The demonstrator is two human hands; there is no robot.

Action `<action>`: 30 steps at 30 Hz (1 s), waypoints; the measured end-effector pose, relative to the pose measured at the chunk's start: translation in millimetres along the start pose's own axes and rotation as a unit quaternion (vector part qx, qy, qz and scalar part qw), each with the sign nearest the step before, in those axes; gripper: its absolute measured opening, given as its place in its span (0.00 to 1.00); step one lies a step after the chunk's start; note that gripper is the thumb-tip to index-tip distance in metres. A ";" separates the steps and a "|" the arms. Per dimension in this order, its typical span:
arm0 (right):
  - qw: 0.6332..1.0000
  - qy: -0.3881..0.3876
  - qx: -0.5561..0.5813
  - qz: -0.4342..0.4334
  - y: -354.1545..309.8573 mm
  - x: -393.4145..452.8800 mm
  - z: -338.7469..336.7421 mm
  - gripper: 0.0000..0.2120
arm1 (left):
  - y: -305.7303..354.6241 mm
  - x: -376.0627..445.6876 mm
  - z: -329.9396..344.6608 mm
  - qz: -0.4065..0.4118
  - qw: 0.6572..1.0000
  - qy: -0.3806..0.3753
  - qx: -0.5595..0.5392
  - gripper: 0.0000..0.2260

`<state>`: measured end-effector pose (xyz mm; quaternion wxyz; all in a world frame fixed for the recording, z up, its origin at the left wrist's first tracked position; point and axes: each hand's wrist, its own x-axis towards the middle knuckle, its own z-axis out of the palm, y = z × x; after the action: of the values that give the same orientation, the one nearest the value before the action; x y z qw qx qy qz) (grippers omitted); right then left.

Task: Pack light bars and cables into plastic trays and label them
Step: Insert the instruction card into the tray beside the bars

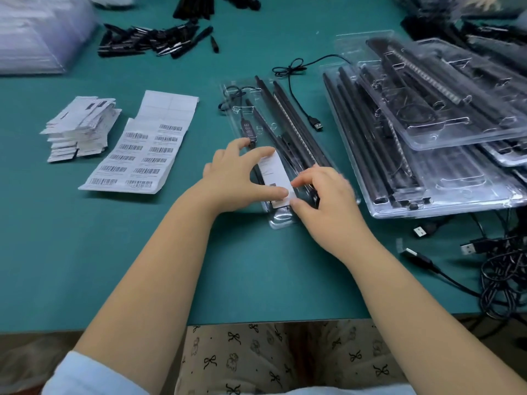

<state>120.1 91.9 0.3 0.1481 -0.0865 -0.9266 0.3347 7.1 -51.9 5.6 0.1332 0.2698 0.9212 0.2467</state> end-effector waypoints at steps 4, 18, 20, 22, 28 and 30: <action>0.996 -0.051 -0.076 0.022 -2.4 12.7 -8.3 0.09 | 0.6 -3.6 0.0 0.006 1.000 -0.024 0.015 0.46; 0.990 -0.064 -0.076 -0.096 11.6 -9.5 -11.0 0.30 | -27.3 -2.9 -22.6 -0.033 0.998 0.012 0.060 0.35; 0.987 -0.066 -0.098 -0.104 9.9 -8.9 -12.1 0.29 | -26.8 -3.1 -21.1 -0.023 0.998 0.023 0.052 0.29; 0.984 -0.081 -0.117 -0.106 8.7 -8.9 -13.5 0.28 | -26.6 -2.8 -21.7 -0.015 0.999 0.027 0.040 0.25; 0.985 -0.105 -0.105 -0.092 5.6 -10.1 -12.9 0.32 | -26.4 -5.1 -21.6 0.030 0.995 0.068 -0.065 0.12; 0.985 -0.103 -0.104 -0.091 5.6 -9.5 -12.9 0.33 | -26.2 -6.7 -23.3 0.035 0.995 0.051 -0.085 0.14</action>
<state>133.7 101.4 4.1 0.0722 0.0179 -0.9705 0.2292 -7.5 -83.8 12.2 0.1002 0.2765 0.8926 0.3417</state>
